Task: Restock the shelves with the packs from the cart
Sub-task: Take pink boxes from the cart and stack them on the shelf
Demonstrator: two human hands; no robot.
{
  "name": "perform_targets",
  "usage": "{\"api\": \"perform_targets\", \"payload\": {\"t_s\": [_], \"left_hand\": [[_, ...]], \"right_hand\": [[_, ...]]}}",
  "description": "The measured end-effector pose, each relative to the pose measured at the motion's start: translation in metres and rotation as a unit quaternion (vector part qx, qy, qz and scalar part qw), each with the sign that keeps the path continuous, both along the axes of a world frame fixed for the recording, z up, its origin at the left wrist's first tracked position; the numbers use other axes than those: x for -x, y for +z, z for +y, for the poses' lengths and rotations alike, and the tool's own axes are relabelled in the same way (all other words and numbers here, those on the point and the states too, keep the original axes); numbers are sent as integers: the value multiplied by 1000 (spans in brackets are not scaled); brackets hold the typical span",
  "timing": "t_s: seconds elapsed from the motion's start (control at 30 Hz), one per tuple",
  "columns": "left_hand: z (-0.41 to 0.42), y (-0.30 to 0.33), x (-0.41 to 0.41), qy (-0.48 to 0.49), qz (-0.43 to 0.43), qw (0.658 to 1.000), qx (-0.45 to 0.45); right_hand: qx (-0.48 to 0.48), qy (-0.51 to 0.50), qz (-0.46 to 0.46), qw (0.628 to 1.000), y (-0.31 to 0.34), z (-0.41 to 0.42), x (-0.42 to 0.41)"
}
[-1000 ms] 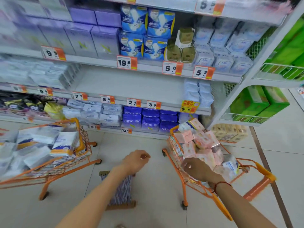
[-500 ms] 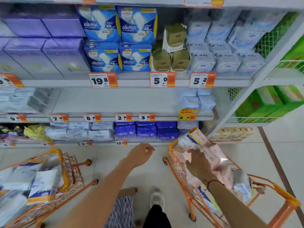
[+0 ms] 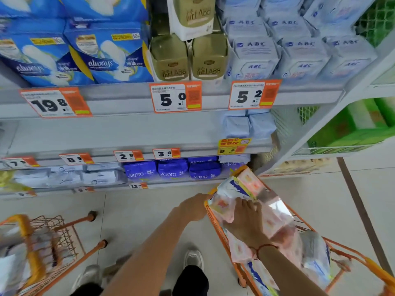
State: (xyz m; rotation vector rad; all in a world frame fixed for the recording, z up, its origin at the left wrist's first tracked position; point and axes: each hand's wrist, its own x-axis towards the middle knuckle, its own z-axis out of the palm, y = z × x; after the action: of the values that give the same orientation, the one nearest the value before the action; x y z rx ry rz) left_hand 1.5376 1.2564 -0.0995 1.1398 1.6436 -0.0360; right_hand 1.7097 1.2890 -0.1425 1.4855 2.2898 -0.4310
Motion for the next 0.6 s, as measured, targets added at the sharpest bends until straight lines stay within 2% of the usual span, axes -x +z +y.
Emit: {"api": "perform_targets", "payload": {"t_s": [0.17, 0.37, 0.43, 0.5, 0.6], "left_hand": [[3, -14, -13, -28, -41, 997, 62], [7, -23, -5, -14, -13, 999, 46], [10, -24, 4, 26, 2, 999, 38], [15, -15, 16, 109, -2, 994, 25], [14, 8, 36, 217, -115, 968, 58]], "right_hand": [[18, 12, -3, 1000, 5, 13, -4], [-15, -10, 21, 1000, 11, 6, 0], [-19, -19, 35, 999, 21, 6, 5], [-12, -27, 54, 998, 36, 10, 14], [35, -45, 111, 992, 60, 13, 33]]}}
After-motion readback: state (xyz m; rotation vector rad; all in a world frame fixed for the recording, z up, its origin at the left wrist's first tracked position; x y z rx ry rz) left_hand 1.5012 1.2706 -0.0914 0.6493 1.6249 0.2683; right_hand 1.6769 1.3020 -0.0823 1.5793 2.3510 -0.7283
